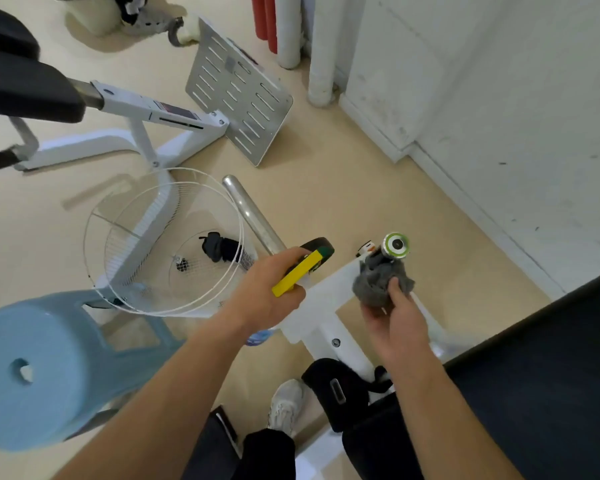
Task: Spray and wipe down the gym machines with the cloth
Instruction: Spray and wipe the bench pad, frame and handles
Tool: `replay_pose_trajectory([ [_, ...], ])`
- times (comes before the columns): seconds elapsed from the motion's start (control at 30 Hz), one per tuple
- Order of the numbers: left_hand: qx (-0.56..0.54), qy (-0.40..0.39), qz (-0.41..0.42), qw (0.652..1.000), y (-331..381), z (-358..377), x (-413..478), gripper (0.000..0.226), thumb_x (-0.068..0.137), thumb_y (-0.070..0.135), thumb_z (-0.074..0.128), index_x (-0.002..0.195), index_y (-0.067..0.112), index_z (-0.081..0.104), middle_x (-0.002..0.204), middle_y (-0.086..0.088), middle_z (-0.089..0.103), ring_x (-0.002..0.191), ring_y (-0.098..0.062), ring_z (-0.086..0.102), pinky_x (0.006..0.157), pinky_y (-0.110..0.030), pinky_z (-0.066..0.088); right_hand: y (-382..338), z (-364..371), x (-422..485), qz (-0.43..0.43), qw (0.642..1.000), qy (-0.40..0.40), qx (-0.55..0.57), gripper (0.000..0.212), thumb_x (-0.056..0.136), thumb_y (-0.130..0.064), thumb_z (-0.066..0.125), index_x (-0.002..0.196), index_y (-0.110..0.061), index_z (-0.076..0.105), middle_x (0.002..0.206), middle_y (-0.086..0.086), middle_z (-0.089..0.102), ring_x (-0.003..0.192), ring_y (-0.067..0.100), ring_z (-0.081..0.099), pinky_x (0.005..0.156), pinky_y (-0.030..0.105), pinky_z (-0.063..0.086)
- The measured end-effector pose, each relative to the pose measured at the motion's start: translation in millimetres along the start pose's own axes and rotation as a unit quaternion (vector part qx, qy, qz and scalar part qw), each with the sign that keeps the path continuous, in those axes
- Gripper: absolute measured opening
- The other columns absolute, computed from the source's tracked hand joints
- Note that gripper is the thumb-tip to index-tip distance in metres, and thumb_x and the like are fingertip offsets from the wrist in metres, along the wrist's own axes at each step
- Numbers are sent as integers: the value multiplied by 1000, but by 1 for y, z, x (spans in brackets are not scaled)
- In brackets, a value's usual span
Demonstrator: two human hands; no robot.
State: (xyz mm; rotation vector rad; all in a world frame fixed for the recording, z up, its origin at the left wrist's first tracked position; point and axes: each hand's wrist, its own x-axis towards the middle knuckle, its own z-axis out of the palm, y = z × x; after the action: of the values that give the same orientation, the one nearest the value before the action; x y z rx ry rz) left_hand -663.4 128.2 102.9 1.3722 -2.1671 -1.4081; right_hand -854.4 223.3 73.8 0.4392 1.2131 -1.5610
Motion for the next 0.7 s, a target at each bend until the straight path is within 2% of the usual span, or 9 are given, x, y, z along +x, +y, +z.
replay_pose_trajectory([
  [0.13, -44, 75, -37, 996, -9, -17, -29, 44, 73, 13, 60, 114, 26, 65, 86, 1, 69, 74, -14, 63, 67, -38, 54, 44, 34, -34, 88, 994, 17, -60, 24, 102, -13, 49, 121, -7, 62, 123, 19, 65, 104, 28, 67, 68, 35, 61],
  [0.2, -68, 126, -56, 988, -16, -27, -45, 44, 72, 13, 62, 113, 29, 64, 89, 2, 70, 79, -17, 64, 71, -41, 54, 60, 56, -45, 113, 990, -1, -86, 27, 100, -11, 49, 124, -6, 62, 122, 20, 65, 105, 31, 66, 68, 36, 60],
  [0.3, -114, 192, -103, 969, -33, -50, -68, 43, 70, 25, 60, 113, 29, 64, 90, 0, 69, 80, -25, 67, 76, -50, 56, 83, 97, -56, 134, 978, -38, -153, 30, 98, -10, 51, 126, -9, 61, 121, 20, 65, 112, 35, 63, 73, 40, 58],
  [0.37, -123, 222, -133, 958, -42, -63, -82, 47, 70, 22, 59, 117, 26, 65, 92, -4, 70, 83, -22, 66, 78, -50, 57, 97, 122, -57, 139, 967, -51, -206, 33, 97, -10, 51, 130, -9, 58, 121, 19, 65, 112, 34, 62, 71, 39, 57],
  [0.43, -126, 254, -149, 947, -54, -77, -96, 47, 73, 12, 61, 119, 21, 66, 93, -6, 70, 82, -13, 62, 76, -34, 56, 114, 150, -59, 146, 956, -63, -247, 32, 97, -10, 51, 128, -8, 57, 118, 19, 65, 108, 33, 64, 68, 38, 56],
  [0.47, -124, 267, -157, 943, -59, -84, -102, 44, 76, 8, 63, 118, 19, 66, 90, -6, 69, 79, -10, 60, 73, -23, 51, 122, 163, -59, 148, 952, -68, -260, 31, 97, -10, 52, 127, -8, 58, 118, 20, 65, 108, 33, 64, 68, 38, 56],
  [0.5, -120, 280, -167, 938, -63, -90, -107, 41, 79, 4, 65, 117, 19, 66, 85, -6, 67, 76, -8, 58, 68, -17, 46, 128, 176, -58, 149, 949, -72, -267, 30, 97, -10, 52, 127, -8, 58, 118, 20, 65, 108, 34, 64, 67, 38, 56],
  [0.6, -124, 324, -198, 917, -82, -114, -126, 35, 78, 11, 62, 112, 20, 65, 83, -8, 65, 73, -12, 55, 67, -29, 43, 152, 213, -58, 144, 934, -94, -314, 29, 98, -14, 54, 126, -10, 58, 120, 19, 64, 107, 33, 64, 69, 37, 56],
  [0.7, -139, 372, -219, 891, -101, -135, -144, 40, 85, 5, 66, 122, 20, 65, 95, -5, 69, 82, -18, 58, 72, -27, 45, 173, 241, -58, 146, 915, -128, -354, 34, 99, -16, 52, 132, -10, 56, 127, 17, 63, 115, 31, 62, 87, 39, 55],
])
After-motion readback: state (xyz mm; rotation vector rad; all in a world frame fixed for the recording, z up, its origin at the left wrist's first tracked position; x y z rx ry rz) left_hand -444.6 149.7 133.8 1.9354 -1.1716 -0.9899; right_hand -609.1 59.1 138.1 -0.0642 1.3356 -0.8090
